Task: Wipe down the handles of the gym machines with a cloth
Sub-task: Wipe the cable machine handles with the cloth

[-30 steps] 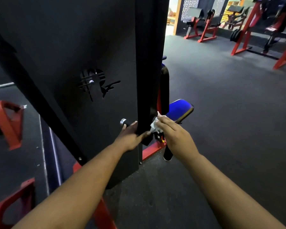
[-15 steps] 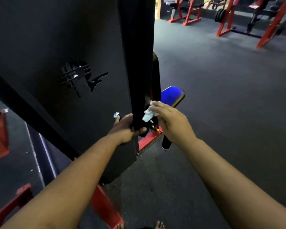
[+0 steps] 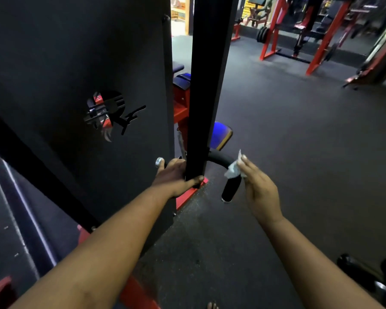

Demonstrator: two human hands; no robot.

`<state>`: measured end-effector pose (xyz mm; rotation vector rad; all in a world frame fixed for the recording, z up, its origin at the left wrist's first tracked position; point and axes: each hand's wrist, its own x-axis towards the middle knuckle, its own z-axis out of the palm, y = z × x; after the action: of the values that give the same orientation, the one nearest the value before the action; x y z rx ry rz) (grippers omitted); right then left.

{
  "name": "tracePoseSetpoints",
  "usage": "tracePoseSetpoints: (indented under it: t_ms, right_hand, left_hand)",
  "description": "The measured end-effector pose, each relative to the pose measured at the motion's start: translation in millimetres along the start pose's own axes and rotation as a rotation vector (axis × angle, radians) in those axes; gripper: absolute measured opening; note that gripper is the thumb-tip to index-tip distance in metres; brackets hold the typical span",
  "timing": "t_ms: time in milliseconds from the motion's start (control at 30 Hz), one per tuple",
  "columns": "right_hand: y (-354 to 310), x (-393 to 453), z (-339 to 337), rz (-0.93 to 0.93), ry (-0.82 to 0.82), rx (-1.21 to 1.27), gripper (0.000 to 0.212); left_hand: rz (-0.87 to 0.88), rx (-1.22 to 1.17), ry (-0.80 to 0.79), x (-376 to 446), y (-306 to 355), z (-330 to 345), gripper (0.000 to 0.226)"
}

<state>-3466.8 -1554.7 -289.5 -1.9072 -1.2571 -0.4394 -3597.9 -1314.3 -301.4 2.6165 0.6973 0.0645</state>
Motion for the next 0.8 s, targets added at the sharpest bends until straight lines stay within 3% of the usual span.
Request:
tracePoseSetpoints:
  t_ms: [67, 200, 267, 367, 567, 700, 800]
  right_hand:
    - [-15.1, 26.6, 8.1, -0.074, 0.01, -0.078, 0.045]
    - [-20.7, 48.3, 35.5, -0.303, -0.242, -0.329, 0.063]
    - [-13.7, 42.3, 30.2, -0.345, -0.248, -0.373, 0.065]
    - [-9.6, 29.1, 17.0, -0.279, -0.175, -0.311, 0.061]
    - [4.4, 5.8, 4.1, 0.162, 0.001, -0.009, 0.04]
    - [-39.5, 50.6, 15.9, 0.136, 0.0, 0.014, 0.045]
    - [-61.7, 64.3, 45.0, 0.121, -0.13, -0.203, 0.043]
  left_hand:
    - [0.016, 0.007, -0.004, 1.1, -2.2, 3.1, 0.076]
    - [0.033, 0.08, -0.044, 3.8, -11.6, 13.8, 0.08]
    - [0.035, 0.09, -0.044, 4.4, -13.8, 12.6, 0.078]
    - [0.038, 0.113, -0.039, 5.4, -15.3, 12.9, 0.078]
    - [0.025, 0.114, -0.059, 6.5, -11.8, 13.0, 0.083]
    - [0.037, 0.107, -0.062, 8.6, -11.8, 15.8, 0.086]
    - [0.036, 0.122, -0.057, 9.7, -12.1, 18.1, 0.089]
